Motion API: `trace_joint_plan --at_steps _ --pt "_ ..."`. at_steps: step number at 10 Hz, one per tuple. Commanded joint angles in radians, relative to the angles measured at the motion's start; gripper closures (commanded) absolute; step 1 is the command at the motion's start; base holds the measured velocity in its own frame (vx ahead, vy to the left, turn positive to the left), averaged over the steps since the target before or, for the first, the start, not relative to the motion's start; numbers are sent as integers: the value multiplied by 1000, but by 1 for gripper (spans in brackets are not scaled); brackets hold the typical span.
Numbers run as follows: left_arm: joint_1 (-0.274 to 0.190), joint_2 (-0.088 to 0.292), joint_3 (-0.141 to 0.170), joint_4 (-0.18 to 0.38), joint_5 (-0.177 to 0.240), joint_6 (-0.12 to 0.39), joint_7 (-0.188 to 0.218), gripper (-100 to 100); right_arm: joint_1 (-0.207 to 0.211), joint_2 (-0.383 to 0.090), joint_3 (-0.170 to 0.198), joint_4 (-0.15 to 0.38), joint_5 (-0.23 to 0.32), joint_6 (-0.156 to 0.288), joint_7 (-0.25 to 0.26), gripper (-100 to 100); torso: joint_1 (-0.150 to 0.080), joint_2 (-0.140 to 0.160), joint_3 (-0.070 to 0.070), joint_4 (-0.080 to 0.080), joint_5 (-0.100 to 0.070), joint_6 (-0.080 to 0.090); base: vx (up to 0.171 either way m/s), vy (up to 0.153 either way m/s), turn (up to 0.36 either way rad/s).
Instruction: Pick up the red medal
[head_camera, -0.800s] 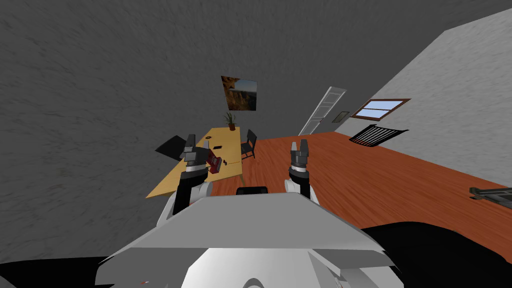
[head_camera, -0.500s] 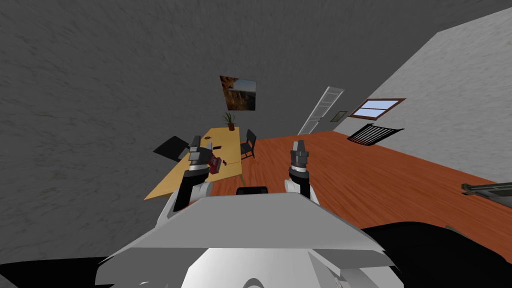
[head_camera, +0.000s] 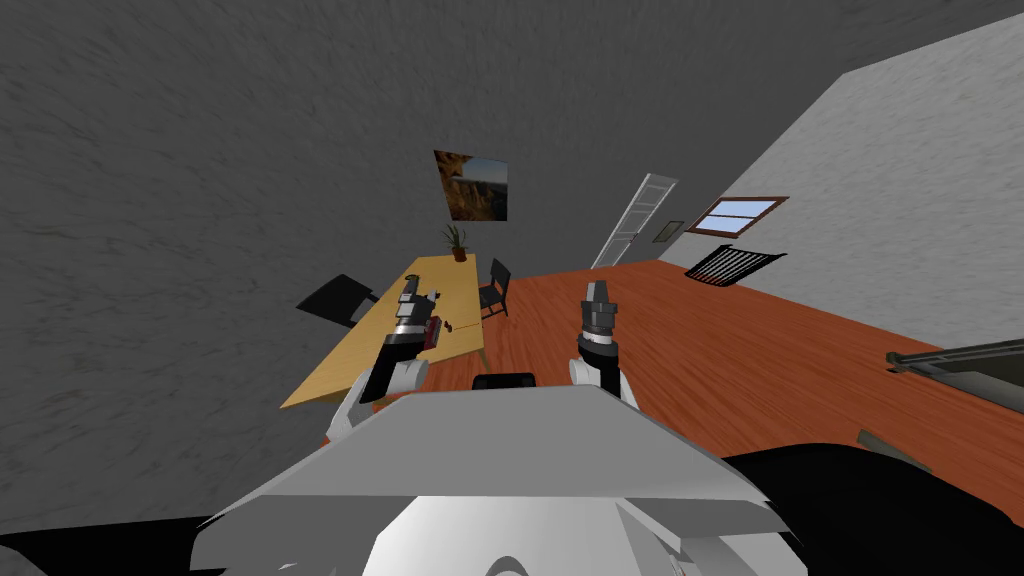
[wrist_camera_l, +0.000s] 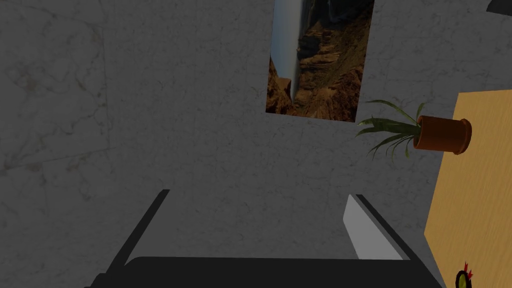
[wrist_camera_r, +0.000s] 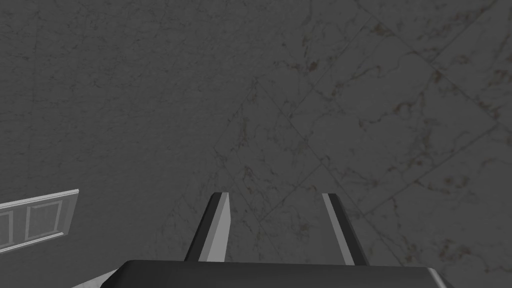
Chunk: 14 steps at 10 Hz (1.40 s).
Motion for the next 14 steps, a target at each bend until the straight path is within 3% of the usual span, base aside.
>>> trace_joint_plan --at_steps 1,14 --pt "-27 24 -5 49 24 41 29 -100 0 0 0 0 0 0 0 0 0 0 0 0 0 0 -13 25 -81" --pt "-192 129 -54 334 176 314 199 -100 0 0 0 0 0 0 0 0 0 0 0 0 0 -1 -12 23 -63"
